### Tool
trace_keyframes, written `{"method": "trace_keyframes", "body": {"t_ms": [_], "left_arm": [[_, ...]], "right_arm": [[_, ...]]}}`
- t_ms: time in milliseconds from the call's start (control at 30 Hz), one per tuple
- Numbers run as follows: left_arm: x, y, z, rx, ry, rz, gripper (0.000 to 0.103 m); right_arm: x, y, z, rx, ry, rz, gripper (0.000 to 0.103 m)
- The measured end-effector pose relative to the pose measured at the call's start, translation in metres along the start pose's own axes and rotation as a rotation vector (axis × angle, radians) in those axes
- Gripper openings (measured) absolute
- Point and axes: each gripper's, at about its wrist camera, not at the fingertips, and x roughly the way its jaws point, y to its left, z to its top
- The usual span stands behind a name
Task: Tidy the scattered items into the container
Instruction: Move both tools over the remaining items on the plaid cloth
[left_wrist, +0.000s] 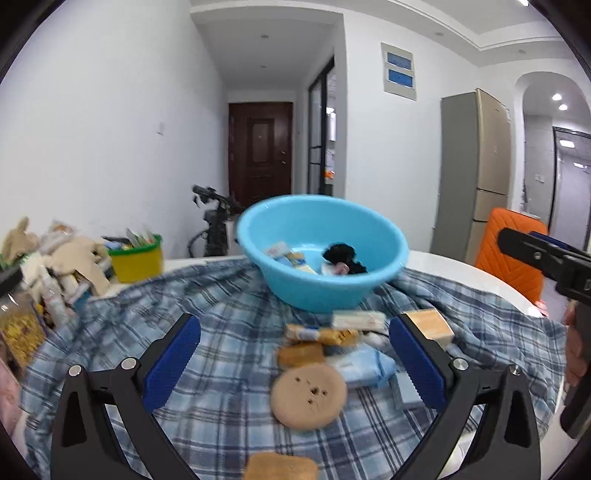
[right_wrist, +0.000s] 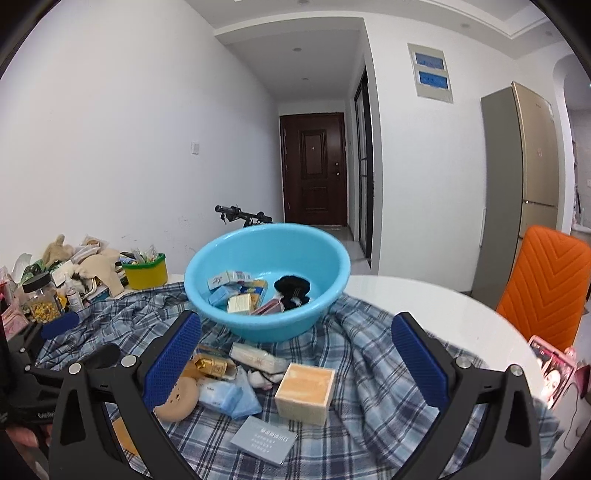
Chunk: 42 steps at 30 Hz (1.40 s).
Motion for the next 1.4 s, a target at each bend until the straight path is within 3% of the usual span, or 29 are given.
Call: {"method": "trace_keyframes", "body": {"t_ms": [300, 533, 767, 1267, 1400], "left_arm": [[0.006, -0.009, -0.020, 0.024, -0.013, -0.006, 0.103], [0.001, -0.006, -0.030, -0.019, -0.047, -0.020, 0.103], [0.007, 0.000, -0.042, -0.048, -0.036, -0.016, 0.103], [0.006, 0.005, -0.047, -0.049, -0.087, -0.041, 0.103], [0.007, -0.001, -0.046, -0.026, -0.086, 0.017, 0.103]], "right_arm": [[0.009, -0.004, -0.039, 0.030, 0.005, 0.056, 0.102], [0.009, -0.002, -0.056, -0.002, -0.007, 0.027, 0.103], [0.002, 0.005, -0.069, -0.088, -0.106, 0.018, 0.102], [0.012, 0.006, -0.081, -0.076, -0.105, 0.021, 0.102], [0.022, 0.001, -0.082, -0.057, -0.044, 0.003, 0.103]]}}
